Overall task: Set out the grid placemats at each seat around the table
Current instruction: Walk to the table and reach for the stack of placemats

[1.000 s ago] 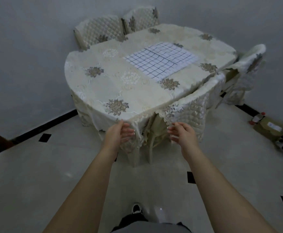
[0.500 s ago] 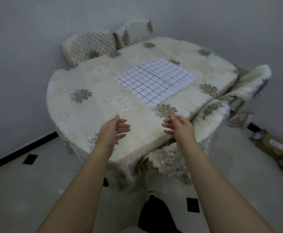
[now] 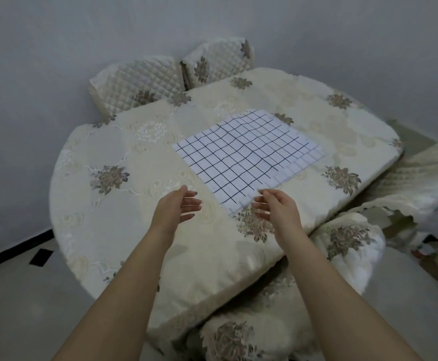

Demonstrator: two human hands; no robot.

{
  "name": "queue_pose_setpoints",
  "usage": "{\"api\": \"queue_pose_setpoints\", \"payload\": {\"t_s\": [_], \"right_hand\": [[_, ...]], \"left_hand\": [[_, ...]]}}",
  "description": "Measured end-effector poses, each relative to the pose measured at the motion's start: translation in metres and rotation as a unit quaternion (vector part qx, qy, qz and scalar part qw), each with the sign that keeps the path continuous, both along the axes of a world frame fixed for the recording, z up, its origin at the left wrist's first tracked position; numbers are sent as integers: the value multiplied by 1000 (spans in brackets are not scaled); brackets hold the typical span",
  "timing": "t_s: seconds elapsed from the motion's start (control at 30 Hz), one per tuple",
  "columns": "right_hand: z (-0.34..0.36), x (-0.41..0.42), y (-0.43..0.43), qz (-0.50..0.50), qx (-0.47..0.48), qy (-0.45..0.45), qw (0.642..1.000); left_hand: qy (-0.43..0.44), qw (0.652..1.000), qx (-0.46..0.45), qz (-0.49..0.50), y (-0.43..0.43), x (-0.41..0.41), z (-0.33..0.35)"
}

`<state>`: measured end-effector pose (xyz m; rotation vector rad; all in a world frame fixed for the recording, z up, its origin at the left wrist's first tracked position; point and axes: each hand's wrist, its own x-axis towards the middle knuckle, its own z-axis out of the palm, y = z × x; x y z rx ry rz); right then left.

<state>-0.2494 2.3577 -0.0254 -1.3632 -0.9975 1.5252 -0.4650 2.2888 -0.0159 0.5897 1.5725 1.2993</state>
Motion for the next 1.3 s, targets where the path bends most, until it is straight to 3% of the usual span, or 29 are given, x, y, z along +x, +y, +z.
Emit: {"api": "queue_pose_setpoints", "payload": {"t_s": [0.13, 0.23, 0.43, 0.6, 0.7, 0.8, 0.93, 1.3], "right_hand": [[-13, -6, 27, 28, 14, -59, 998], [-28, -12, 44, 56, 48, -156, 985], [-63, -33, 67, 181, 131, -357, 907], [-90, -49, 83, 270, 183, -438, 838], [-99, -57, 89, 287, 205, -469, 810], [-109, -60, 91, 308, 216, -484, 790], [-117, -63, 90, 319, 213, -495, 780], [-125, -65, 81, 291, 256, -488, 782]], "left_hand": [[61, 998, 1, -29, 29, -8, -12], [175, 982, 14, -75, 50, -11, -25], [428, 864, -24, -265, 84, -20, -69], [503, 785, -3, -361, 115, -16, -98], [526, 758, 8, -385, 129, -13, -107], [528, 749, 17, -399, 135, -10, -116], [510, 768, 16, -387, 136, -11, -125], [534, 772, 78, -337, 130, -11, -132]]}}
